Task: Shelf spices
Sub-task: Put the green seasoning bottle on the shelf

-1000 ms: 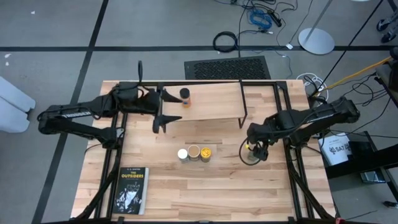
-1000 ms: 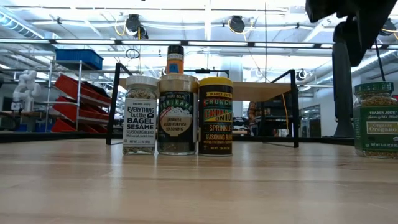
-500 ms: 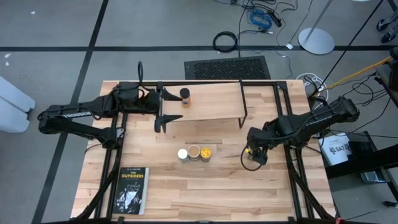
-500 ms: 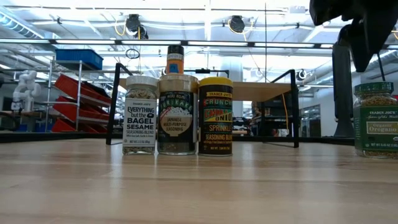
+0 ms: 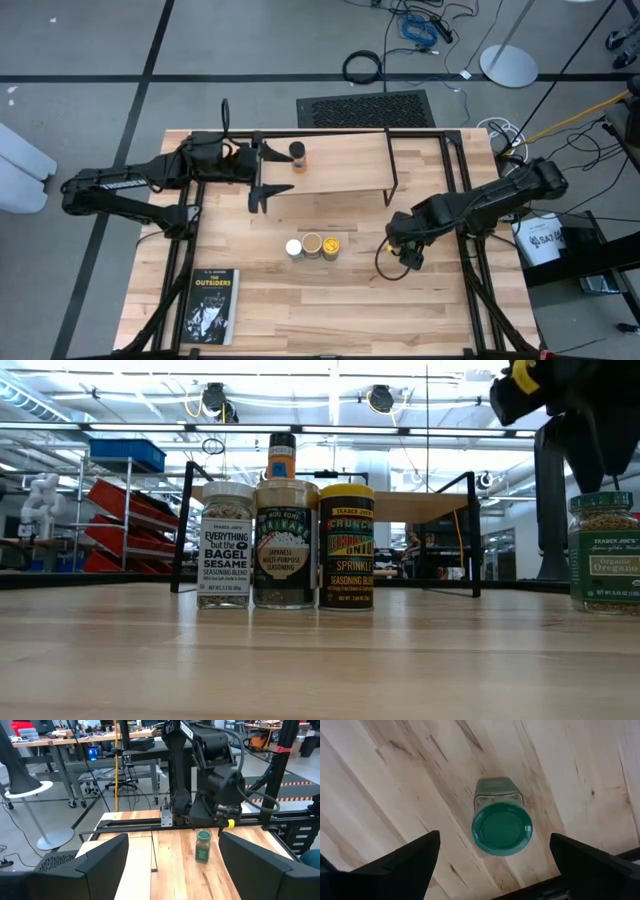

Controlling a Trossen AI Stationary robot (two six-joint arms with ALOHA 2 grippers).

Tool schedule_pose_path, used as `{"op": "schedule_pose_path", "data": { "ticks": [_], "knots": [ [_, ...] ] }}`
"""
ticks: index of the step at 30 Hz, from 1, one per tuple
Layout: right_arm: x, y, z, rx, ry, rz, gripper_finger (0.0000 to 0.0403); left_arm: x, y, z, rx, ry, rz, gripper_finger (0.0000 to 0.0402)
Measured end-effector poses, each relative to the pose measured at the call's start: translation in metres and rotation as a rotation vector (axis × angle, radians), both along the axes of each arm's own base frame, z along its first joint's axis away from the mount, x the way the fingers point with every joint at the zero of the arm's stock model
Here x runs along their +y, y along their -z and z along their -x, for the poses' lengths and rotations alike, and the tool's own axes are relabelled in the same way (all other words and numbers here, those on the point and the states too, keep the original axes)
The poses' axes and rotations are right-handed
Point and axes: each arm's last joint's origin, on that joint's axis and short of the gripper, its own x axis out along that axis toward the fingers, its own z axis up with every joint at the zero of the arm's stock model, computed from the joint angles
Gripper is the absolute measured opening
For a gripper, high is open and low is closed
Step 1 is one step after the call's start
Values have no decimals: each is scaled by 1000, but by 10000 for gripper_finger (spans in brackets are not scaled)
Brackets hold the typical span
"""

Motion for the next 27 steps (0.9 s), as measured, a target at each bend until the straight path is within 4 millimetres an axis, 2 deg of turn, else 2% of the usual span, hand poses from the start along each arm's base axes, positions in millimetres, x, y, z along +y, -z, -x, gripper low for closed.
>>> {"op": "schedule_pose_path", "data": {
  "ticks": [10,17,27],
  "knots": [
    [4,22,-14,107,-25,35,366,0,-2,0,-22,1,-10,321],
    [6,29,-23,87,-96,23,364,0,-3,0,-30,1,-11,321],
    [5,29,-20,115,-99,28,301,0,-4,0,-42,0,-7,321]
  ]
}}
